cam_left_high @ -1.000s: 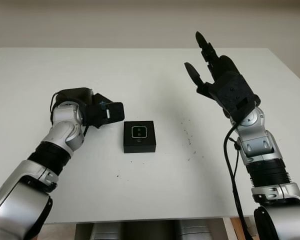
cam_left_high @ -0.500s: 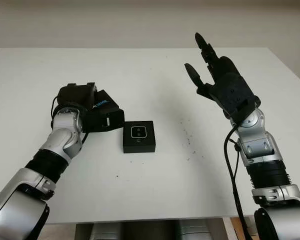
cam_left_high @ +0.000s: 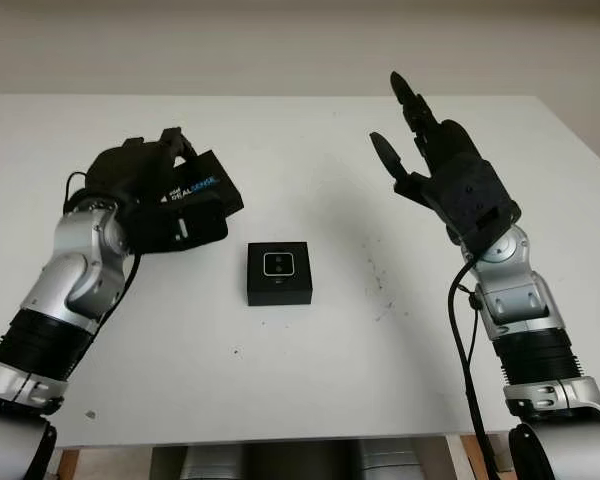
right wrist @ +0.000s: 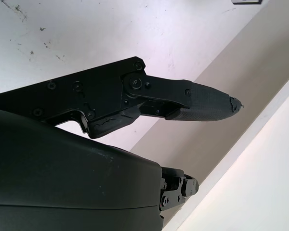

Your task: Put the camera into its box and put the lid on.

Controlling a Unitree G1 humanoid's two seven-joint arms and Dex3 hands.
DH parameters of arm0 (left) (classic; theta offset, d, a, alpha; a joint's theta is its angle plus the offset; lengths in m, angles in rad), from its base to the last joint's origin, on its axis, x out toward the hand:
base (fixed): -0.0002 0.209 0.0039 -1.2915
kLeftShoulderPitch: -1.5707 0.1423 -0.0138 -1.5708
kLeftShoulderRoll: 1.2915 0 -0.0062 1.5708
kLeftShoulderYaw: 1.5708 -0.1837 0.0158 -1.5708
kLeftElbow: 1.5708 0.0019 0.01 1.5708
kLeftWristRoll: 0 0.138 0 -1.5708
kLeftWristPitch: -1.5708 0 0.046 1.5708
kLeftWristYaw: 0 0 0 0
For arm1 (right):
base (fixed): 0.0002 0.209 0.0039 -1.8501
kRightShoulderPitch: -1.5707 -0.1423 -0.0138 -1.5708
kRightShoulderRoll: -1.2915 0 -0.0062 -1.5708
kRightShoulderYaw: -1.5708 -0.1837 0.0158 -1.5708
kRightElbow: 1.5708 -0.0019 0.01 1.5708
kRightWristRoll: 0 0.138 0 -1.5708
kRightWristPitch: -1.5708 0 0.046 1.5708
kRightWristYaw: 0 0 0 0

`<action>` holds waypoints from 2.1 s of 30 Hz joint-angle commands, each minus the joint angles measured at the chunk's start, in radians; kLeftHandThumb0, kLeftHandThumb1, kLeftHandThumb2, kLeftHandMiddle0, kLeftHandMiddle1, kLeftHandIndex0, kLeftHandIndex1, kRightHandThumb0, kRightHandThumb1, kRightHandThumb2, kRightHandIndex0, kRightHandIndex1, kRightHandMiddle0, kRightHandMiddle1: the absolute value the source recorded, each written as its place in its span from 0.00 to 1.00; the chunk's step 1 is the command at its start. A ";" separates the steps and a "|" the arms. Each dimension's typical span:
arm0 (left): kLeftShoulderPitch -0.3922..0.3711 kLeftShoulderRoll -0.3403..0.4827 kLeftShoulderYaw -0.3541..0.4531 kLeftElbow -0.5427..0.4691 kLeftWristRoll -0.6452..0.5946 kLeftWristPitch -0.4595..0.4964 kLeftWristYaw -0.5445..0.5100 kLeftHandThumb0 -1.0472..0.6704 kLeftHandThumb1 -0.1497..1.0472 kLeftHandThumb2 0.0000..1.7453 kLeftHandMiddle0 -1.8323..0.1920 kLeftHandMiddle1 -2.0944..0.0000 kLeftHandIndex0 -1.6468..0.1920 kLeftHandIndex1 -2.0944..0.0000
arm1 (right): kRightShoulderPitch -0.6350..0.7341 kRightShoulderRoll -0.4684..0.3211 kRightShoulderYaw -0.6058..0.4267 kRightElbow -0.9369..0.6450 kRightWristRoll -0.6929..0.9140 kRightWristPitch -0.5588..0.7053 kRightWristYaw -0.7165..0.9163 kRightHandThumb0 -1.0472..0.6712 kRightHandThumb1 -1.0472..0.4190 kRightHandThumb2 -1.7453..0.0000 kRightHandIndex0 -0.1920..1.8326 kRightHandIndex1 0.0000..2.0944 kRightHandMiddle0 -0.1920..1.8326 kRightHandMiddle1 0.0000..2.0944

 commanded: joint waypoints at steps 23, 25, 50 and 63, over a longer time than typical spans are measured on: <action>0.051 -0.051 0.063 -0.276 -0.185 0.018 -0.254 0.45 0.93 0.03 0.76 0.06 0.78 0.07 | -0.004 0.015 0.008 -0.008 -0.002 -0.022 -0.001 0.17 0.00 0.67 0.12 0.03 0.11 0.03; 0.054 -0.066 0.058 -0.288 -0.211 0.025 -0.273 0.46 0.94 0.03 0.76 0.02 0.80 0.03 | -0.001 0.021 0.005 -0.012 0.002 -0.020 -0.003 0.17 0.00 0.66 0.12 0.03 0.11 0.03; 0.120 -0.061 -0.062 -0.295 -0.075 -0.077 -0.268 0.48 0.95 0.03 0.72 0.10 0.80 0.19 | 0.037 0.096 -0.032 -0.089 0.083 0.056 -0.024 0.17 0.00 0.63 0.05 0.01 0.06 0.02; 0.123 -0.056 -0.046 -0.249 -0.030 -0.159 -0.224 0.47 0.97 0.03 0.74 0.03 0.79 0.17 | 0.035 0.101 -0.028 -0.097 0.091 0.065 -0.013 0.16 0.00 0.64 0.05 0.02 0.06 0.02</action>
